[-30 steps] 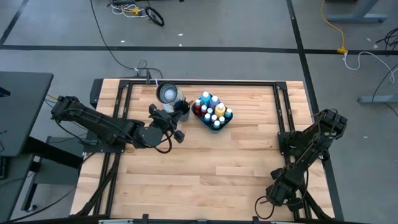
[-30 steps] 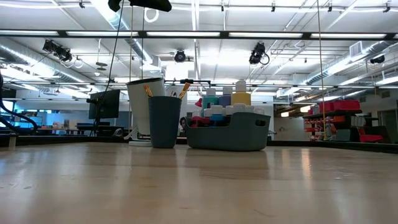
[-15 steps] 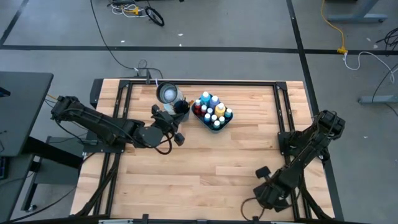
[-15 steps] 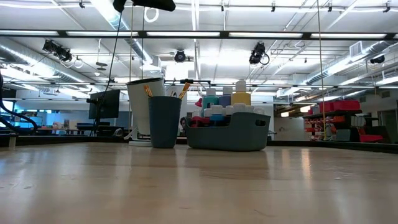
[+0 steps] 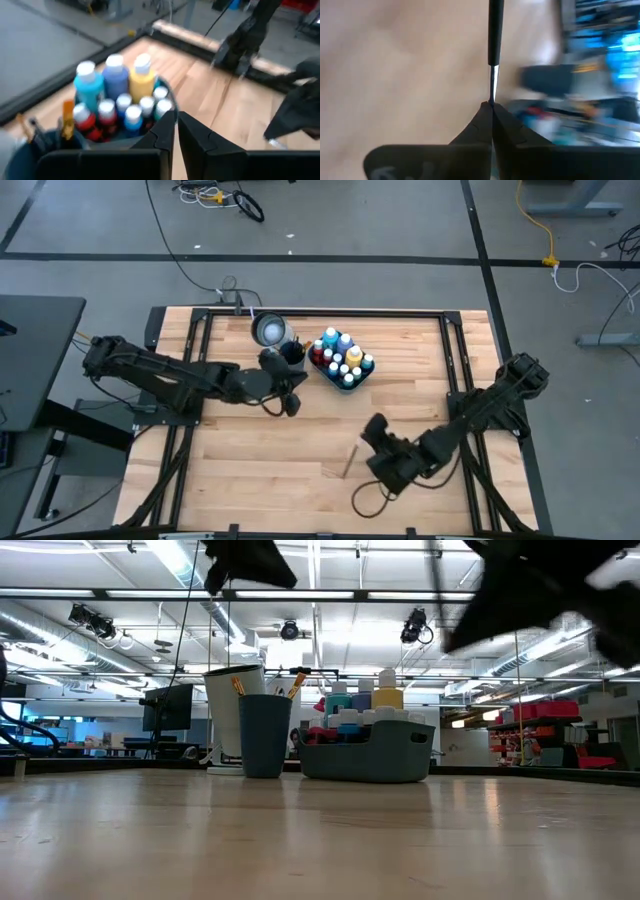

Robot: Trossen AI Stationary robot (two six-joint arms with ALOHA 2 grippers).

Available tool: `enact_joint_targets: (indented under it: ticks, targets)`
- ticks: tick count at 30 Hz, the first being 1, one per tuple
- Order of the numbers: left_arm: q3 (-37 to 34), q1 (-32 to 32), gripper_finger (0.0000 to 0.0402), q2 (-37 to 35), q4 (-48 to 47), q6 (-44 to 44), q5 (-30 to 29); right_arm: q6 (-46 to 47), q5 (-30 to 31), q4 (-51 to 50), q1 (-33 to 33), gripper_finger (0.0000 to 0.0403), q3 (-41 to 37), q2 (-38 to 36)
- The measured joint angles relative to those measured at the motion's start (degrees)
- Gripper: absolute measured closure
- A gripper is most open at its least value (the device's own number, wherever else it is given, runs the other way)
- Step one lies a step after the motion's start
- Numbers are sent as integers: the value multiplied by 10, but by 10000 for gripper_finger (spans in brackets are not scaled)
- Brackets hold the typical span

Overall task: Pick & Place Paint Supplies
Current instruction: Put the silver paint brush into the blue cup

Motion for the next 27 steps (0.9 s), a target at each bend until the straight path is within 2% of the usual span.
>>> enact_joint_targets:
  ticks: [5,8,11,13,15,20,27]
  targets:
    - [-2,50,350,15,-39,-43,90,-206,106,117,-46,403,0,0]
    - [0,81,321,29,-15,-68,172,-318,114,166,-67,403,0,0]
    - [2,109,293,46,33,-110,293,-401,119,212,-84,403,0,0]
    - [-2,125,278,49,32,-137,372,-456,126,248,-98,403,0,-1]
    - [3,131,268,68,70,-159,423,-504,126,275,-110,403,0,-1]
    - [0,135,255,97,65,-180,461,-605,108,355,-145,403,-1,-1]
    - [2,136,257,119,95,-179,460,-651,92,408,-185,403,0,-1]
